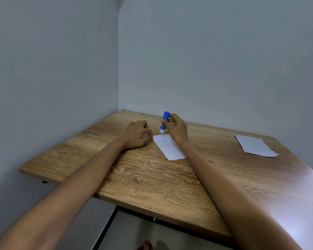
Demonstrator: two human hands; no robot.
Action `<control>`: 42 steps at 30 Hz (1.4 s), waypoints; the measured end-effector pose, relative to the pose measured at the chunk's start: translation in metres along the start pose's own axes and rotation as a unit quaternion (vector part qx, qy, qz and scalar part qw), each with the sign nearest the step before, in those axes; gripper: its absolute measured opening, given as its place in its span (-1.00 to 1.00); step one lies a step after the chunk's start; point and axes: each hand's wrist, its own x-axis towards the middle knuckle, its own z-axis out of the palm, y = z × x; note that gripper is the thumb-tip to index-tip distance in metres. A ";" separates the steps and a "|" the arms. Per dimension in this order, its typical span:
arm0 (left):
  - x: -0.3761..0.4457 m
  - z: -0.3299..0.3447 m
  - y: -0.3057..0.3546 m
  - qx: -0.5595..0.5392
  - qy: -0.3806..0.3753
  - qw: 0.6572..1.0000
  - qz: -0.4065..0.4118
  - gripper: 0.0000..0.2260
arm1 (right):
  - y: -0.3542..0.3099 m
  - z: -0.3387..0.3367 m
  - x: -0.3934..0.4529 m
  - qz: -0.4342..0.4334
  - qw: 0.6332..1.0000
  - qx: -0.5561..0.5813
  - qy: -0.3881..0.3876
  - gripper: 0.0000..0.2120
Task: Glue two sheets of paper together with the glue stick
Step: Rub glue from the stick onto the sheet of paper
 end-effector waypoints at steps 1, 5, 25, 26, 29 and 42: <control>0.000 0.000 0.000 0.003 -0.007 1.000 0.000 -0.70 | -0.002 0.003 -0.001 -0.001 1.000 0.004 0.001 -0.75; -0.001 -0.001 0.001 0.000 -0.013 1.000 -0.007 -0.64 | -0.006 0.014 -0.004 -0.009 1.000 0.001 -0.011 -0.75; 0.003 0.007 -0.004 0.035 -0.024 0.999 0.002 -0.62 | 0.004 0.023 -0.007 -0.015 0.999 -0.038 -0.034 -0.73; 0.003 0.007 -0.005 0.035 -0.025 0.999 0.003 -0.61 | 0.004 0.022 -0.007 -0.012 0.998 -0.042 -0.037 -0.72; 0.003 0.007 -0.005 0.039 -0.030 0.999 0.002 -0.63 | 0.005 0.019 -0.006 -0.001 0.998 -0.052 -0.034 -0.71; 0.004 0.006 -0.003 0.044 -0.038 0.998 0.007 -0.73 | 0.017 -0.007 0.003 0.050 0.998 -0.049 0.009 -0.75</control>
